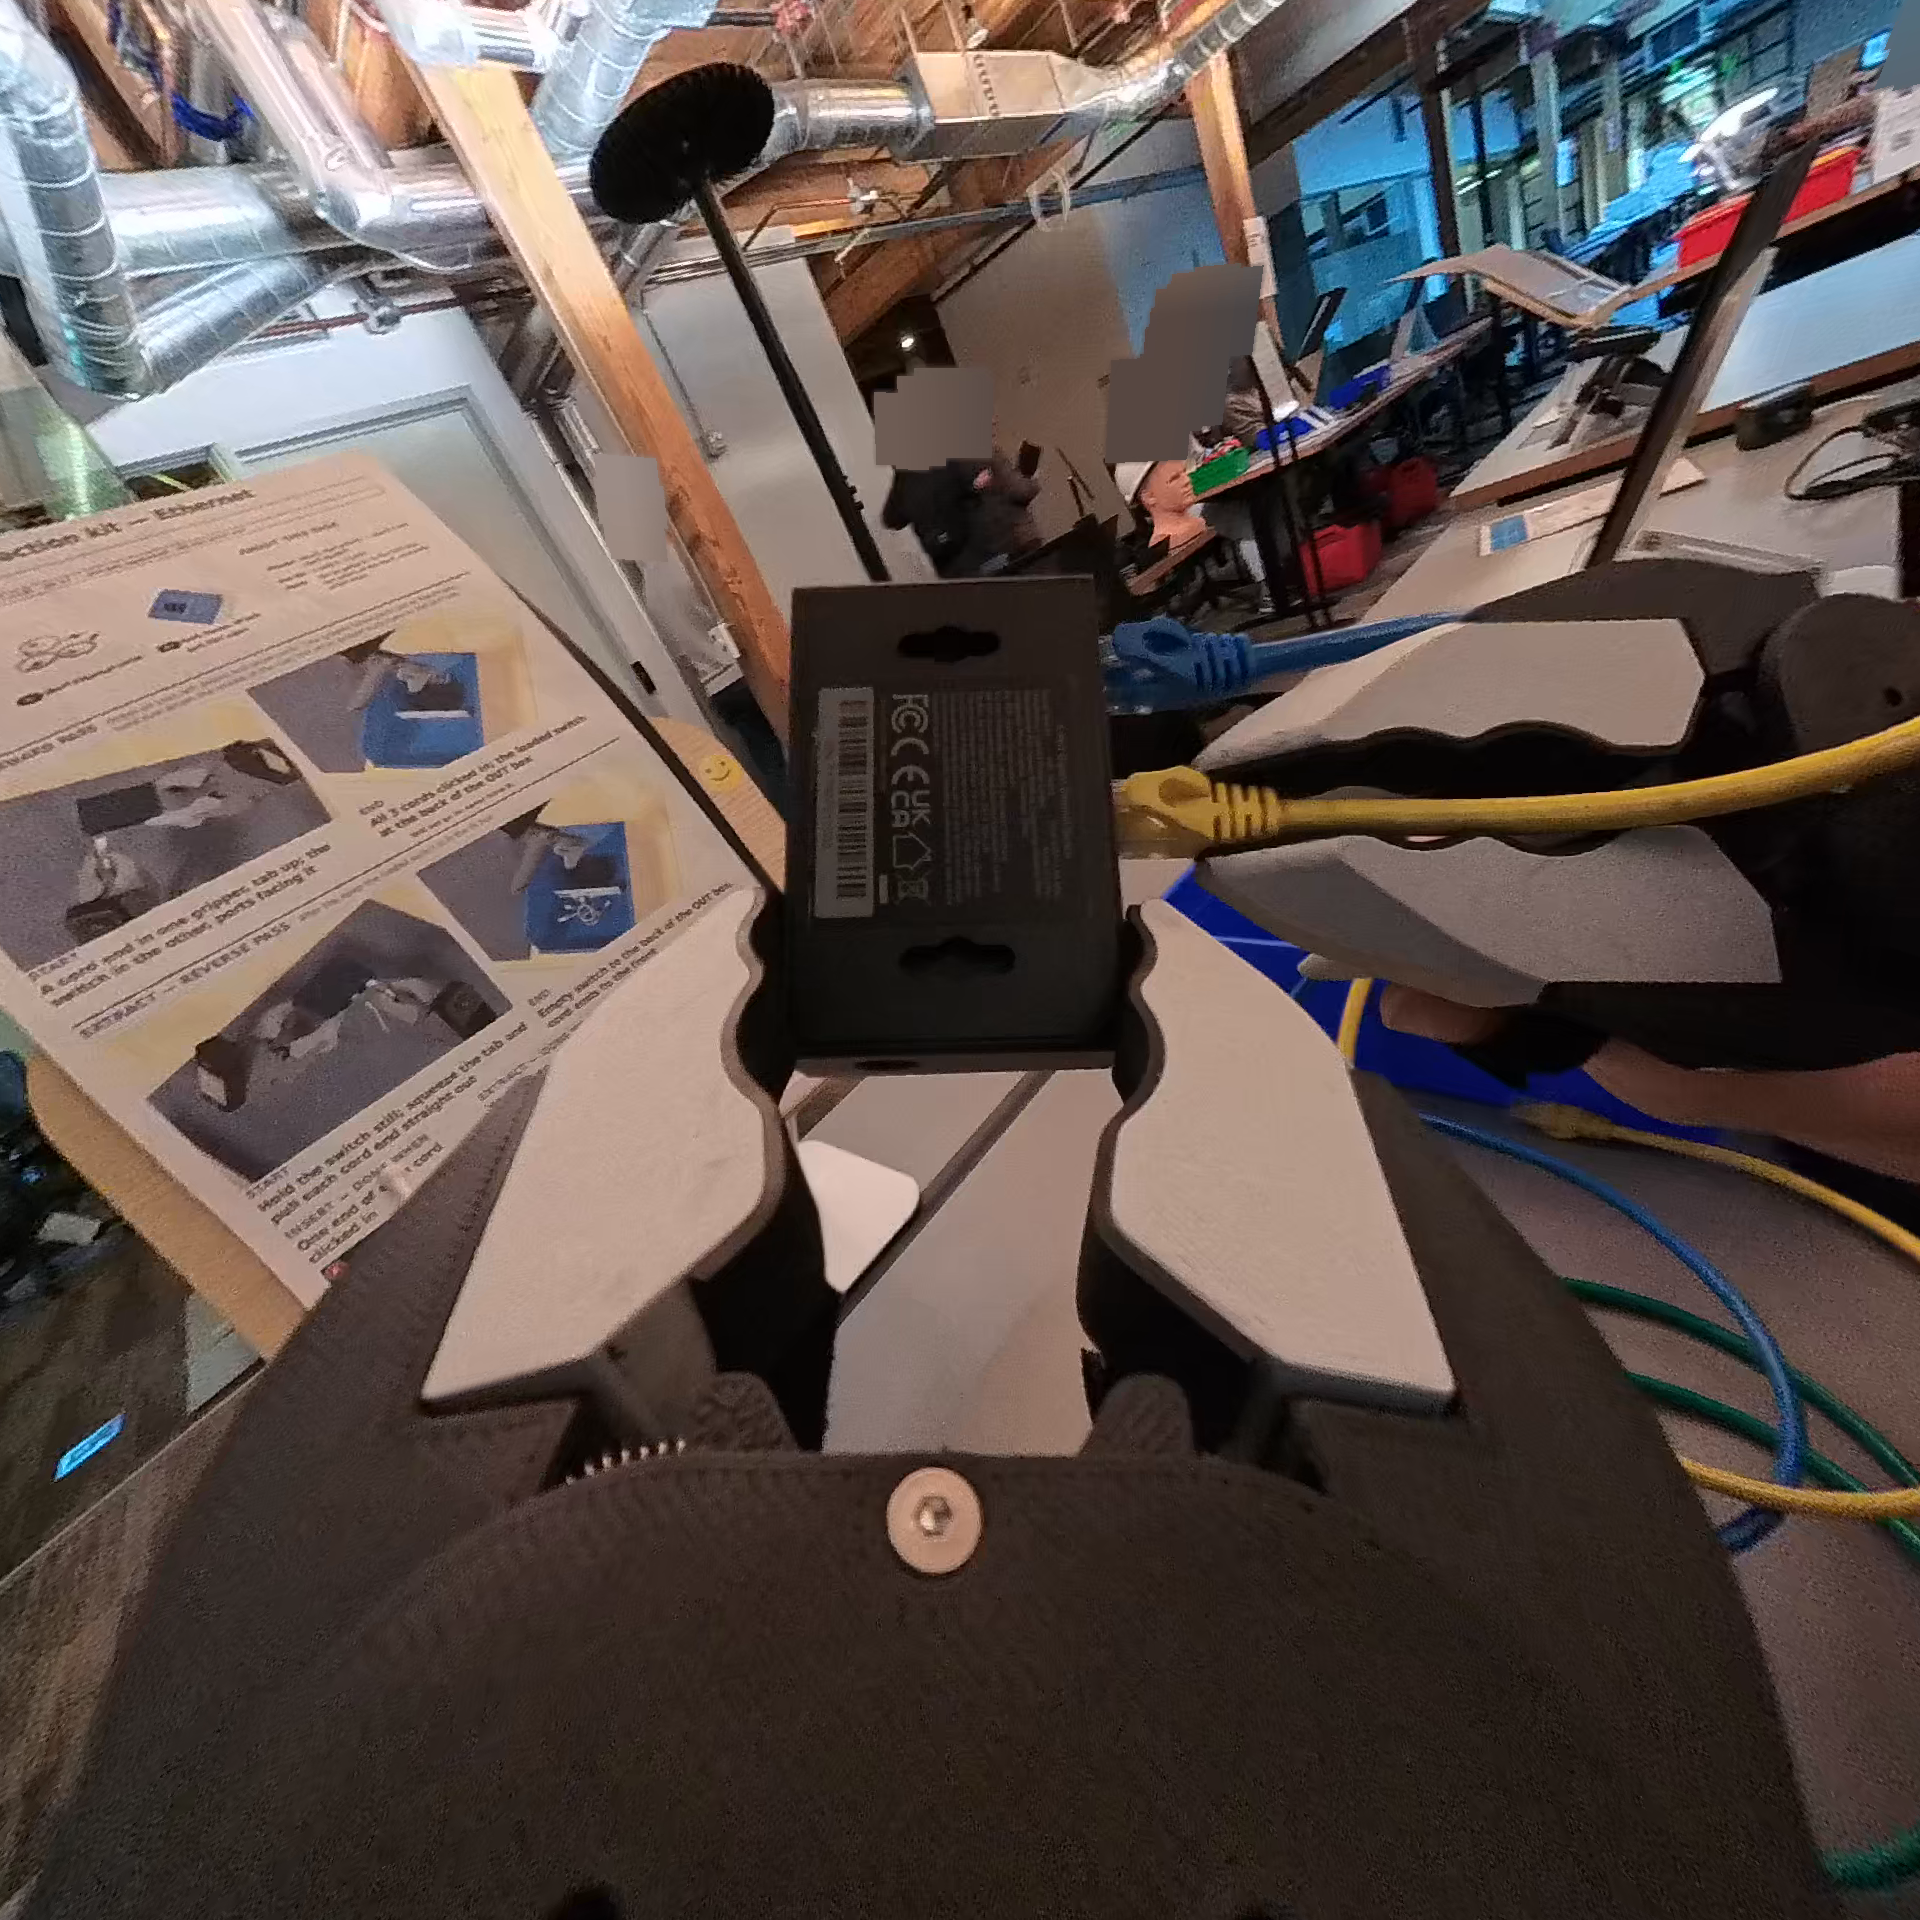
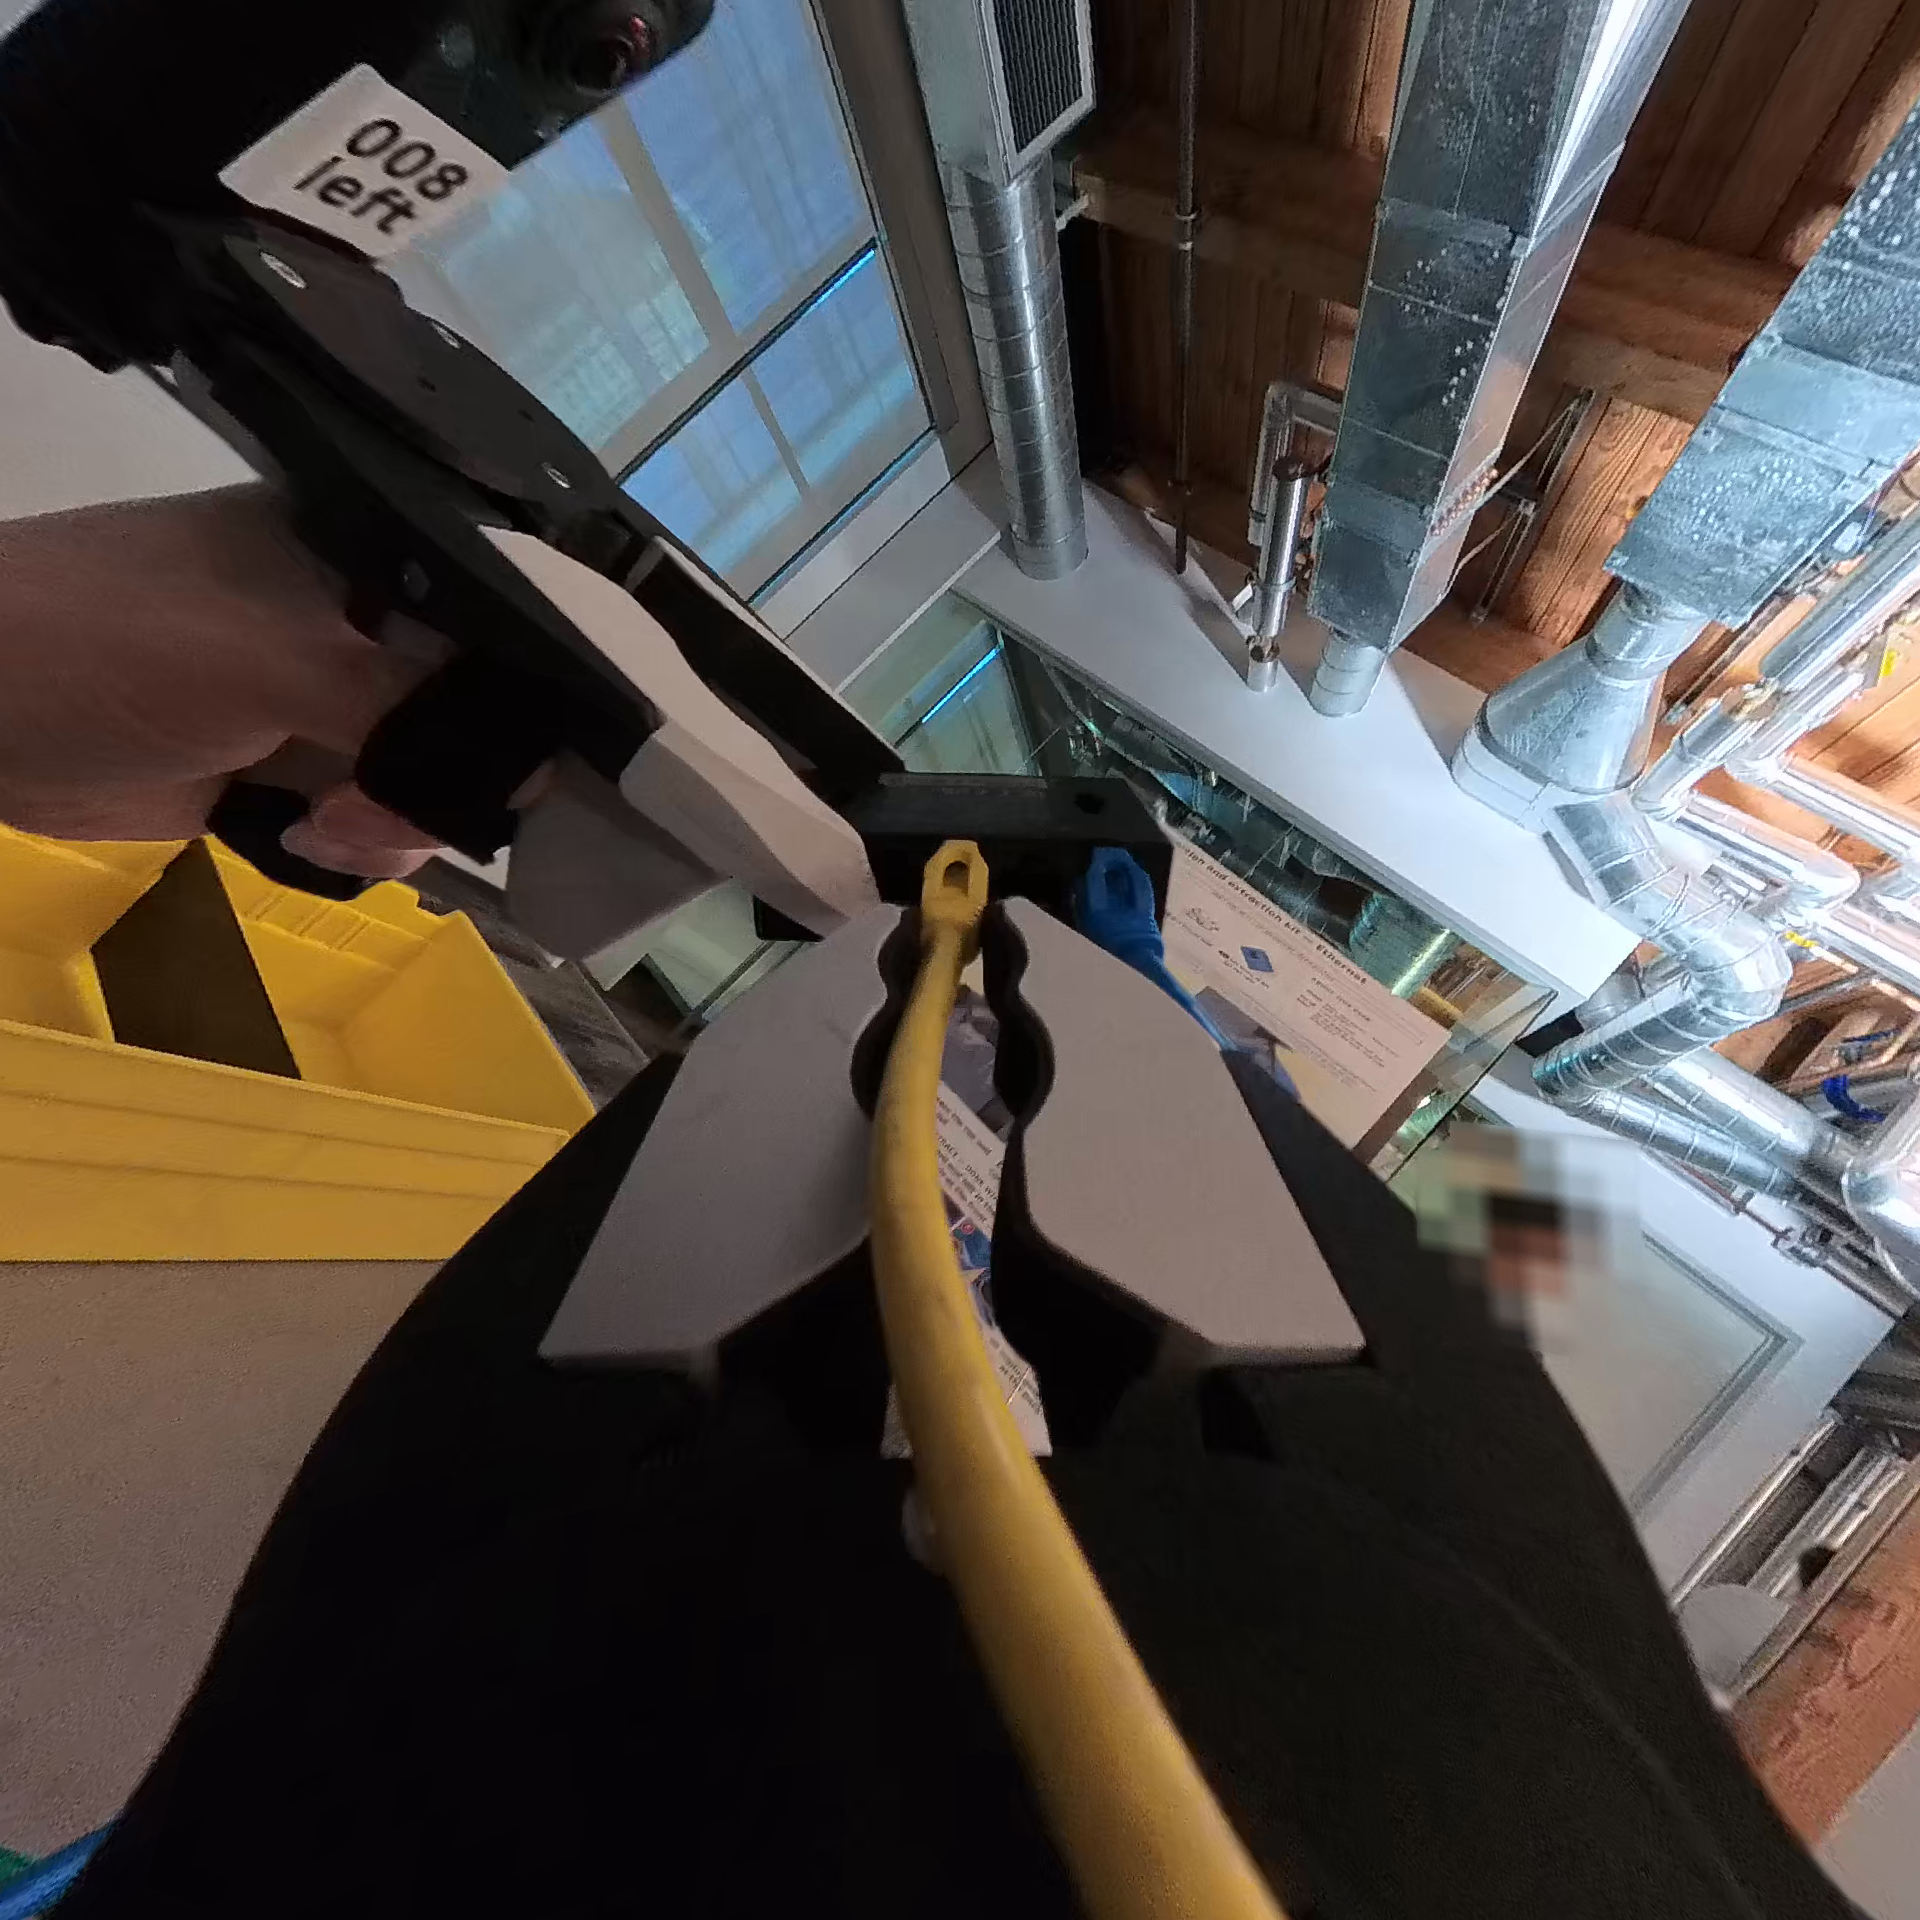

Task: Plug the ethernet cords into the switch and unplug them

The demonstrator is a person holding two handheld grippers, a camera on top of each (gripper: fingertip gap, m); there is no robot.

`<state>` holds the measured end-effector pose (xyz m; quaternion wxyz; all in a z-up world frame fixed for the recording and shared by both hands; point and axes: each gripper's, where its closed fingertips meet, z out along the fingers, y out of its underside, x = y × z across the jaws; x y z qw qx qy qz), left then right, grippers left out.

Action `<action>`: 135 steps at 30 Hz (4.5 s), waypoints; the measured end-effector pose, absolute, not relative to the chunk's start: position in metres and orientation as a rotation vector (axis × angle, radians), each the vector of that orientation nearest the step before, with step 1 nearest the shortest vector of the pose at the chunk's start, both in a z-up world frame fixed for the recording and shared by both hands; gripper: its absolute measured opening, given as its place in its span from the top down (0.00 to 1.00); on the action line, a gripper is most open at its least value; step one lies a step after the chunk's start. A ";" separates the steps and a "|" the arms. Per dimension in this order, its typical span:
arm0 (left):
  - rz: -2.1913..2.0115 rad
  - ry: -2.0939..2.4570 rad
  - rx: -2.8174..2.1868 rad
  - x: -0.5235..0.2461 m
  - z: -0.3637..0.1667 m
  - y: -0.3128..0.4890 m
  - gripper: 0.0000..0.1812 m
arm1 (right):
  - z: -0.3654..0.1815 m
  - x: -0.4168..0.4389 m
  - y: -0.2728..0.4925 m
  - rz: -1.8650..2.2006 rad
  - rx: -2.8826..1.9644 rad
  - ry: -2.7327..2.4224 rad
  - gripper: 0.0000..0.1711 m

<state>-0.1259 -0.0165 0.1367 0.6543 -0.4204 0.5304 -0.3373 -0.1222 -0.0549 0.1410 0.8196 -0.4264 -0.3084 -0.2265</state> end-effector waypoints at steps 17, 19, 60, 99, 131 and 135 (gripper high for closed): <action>-0.894 0.741 -1.245 -0.215 0.178 0.081 0.67 | 0.138 -0.154 -0.118 -0.031 -1.062 -0.728 0.92; -0.874 0.757 -1.278 -0.212 0.169 0.088 0.67 | 0.089 -0.164 -0.122 0.048 -1.272 -0.781 0.92; -0.510 1.379 -1.926 -0.089 -0.076 0.074 0.67 | -0.071 -0.046 -0.203 -0.088 -2.548 -0.276 0.95; -2.138 1.384 -1.721 -0.075 0.046 -0.089 0.93 | 0.041 -0.055 -0.101 -1.304 -1.153 -0.771 0.96; -1.765 1.672 -1.288 -0.113 0.092 -0.096 0.93 | 0.091 -0.117 -0.089 1.253 -1.150 -0.129 0.93; -1.733 1.684 -1.272 -0.114 0.092 -0.095 0.93 | 0.091 -0.118 -0.087 1.285 -1.184 -0.162 0.93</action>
